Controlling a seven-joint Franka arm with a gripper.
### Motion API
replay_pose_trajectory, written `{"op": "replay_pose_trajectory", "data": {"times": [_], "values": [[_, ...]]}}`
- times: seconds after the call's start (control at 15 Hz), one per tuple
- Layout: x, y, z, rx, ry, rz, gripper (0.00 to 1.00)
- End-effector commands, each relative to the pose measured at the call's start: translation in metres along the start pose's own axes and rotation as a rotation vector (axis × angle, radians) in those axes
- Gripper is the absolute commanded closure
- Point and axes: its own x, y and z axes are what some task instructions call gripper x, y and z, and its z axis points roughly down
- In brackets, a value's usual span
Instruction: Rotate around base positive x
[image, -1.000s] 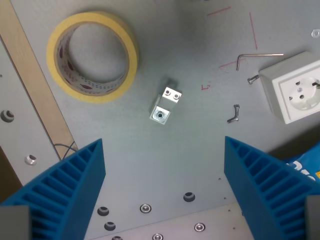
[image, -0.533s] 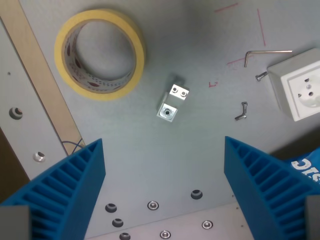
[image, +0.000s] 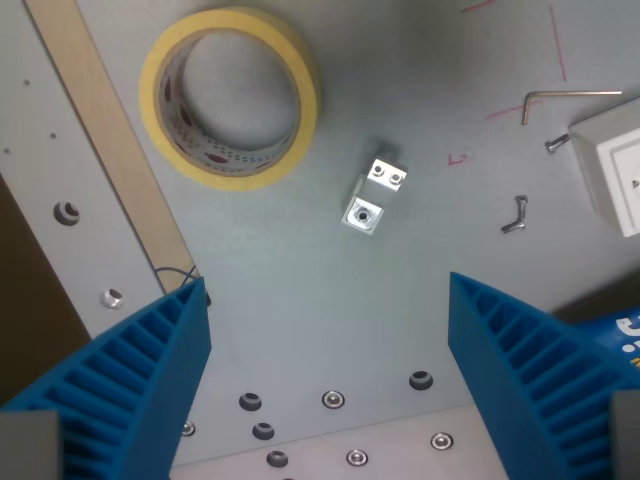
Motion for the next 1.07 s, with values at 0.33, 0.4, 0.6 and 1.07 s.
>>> {"op": "replay_pose_trajectory", "data": {"times": [0.33,0.4,0.6,1.07], "values": [[0.0007,0.0045,-0.0016,0.236,-0.059,-0.018,0.00],[0.0007,0.0045,-0.0016,0.249,-0.062,-0.018,0.00],[0.0007,0.0045,-0.0016,0.287,-0.074,-0.019,0.00],[0.0007,0.0045,-0.0016,0.377,-0.100,-0.020,0.00]]}}
